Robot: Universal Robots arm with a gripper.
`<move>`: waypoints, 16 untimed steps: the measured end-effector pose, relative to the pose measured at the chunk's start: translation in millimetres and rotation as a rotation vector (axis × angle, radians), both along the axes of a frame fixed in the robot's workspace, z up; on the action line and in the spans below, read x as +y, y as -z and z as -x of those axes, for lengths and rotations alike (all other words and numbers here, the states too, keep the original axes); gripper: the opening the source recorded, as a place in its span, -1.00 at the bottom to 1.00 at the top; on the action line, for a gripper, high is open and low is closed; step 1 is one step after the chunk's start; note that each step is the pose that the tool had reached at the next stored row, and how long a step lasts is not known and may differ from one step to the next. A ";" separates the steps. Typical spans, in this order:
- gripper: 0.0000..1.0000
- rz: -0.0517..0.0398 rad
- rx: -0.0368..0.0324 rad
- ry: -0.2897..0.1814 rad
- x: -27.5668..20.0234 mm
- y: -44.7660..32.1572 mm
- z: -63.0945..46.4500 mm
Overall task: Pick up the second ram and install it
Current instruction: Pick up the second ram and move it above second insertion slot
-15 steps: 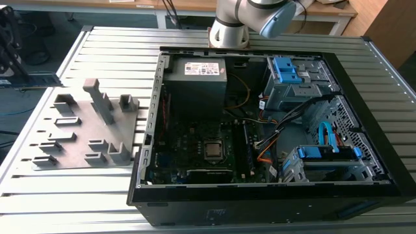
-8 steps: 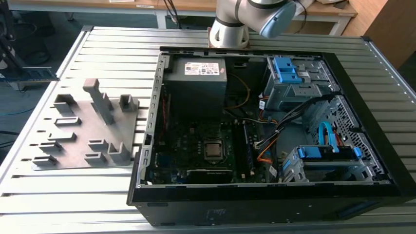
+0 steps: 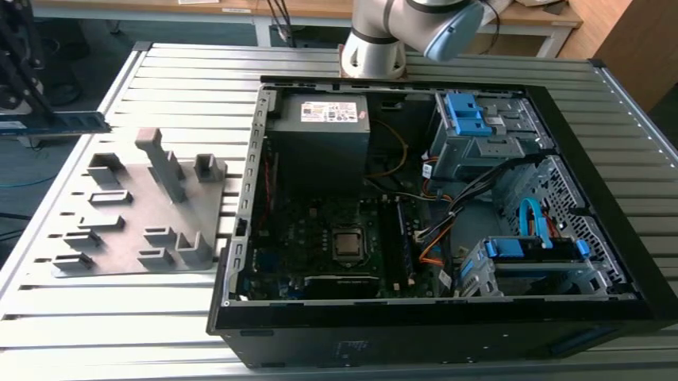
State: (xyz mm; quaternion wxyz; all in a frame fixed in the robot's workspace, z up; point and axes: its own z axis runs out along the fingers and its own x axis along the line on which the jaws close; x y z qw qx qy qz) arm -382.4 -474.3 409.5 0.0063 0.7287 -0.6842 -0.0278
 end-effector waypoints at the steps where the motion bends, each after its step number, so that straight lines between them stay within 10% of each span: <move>1: -0.73 0.0000 0.0003 0.000 0.0 0.4 -4.7; 16: -0.73 0.0000 0.0054 0.000 0.0 3.7 -70.1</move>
